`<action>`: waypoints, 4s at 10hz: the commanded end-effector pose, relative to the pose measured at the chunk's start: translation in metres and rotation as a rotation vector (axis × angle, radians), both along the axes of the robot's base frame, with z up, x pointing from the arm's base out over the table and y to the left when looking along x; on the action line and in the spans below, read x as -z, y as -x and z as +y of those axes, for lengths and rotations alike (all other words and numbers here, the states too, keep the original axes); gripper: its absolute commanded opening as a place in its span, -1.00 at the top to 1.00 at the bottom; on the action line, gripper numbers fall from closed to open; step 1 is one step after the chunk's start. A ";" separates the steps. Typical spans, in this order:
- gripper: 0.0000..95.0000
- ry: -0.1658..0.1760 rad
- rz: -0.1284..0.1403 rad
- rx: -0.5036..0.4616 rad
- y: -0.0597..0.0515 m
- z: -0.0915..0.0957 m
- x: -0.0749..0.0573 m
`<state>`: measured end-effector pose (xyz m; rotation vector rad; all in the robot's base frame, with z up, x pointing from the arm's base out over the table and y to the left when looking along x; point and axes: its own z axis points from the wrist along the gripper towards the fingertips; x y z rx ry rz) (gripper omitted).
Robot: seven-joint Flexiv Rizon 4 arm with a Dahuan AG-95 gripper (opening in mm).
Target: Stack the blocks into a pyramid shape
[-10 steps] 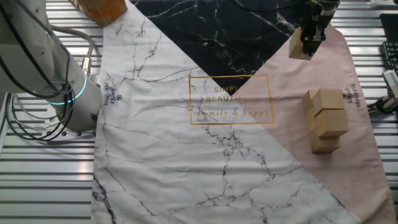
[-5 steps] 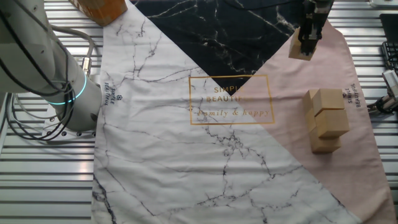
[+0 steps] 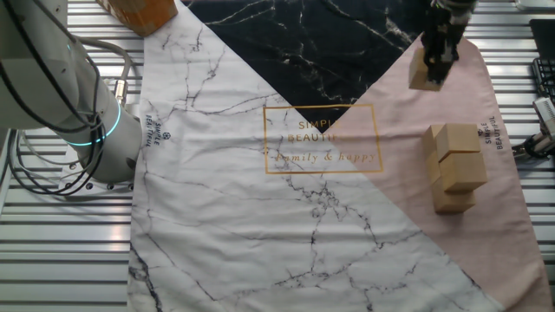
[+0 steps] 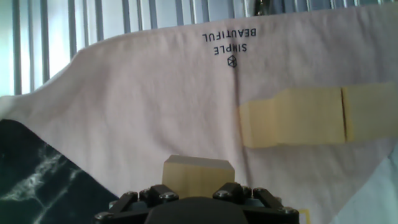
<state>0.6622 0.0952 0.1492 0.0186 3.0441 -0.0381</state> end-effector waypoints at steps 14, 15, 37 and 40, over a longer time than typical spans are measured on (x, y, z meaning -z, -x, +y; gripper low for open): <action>1.00 -0.020 0.038 -0.058 -0.039 -0.028 -0.014; 1.00 -0.019 0.037 -0.060 -0.039 -0.028 -0.014; 1.00 0.003 0.038 -0.109 -0.039 -0.028 -0.014; 1.00 0.000 0.038 -0.111 -0.039 -0.028 -0.014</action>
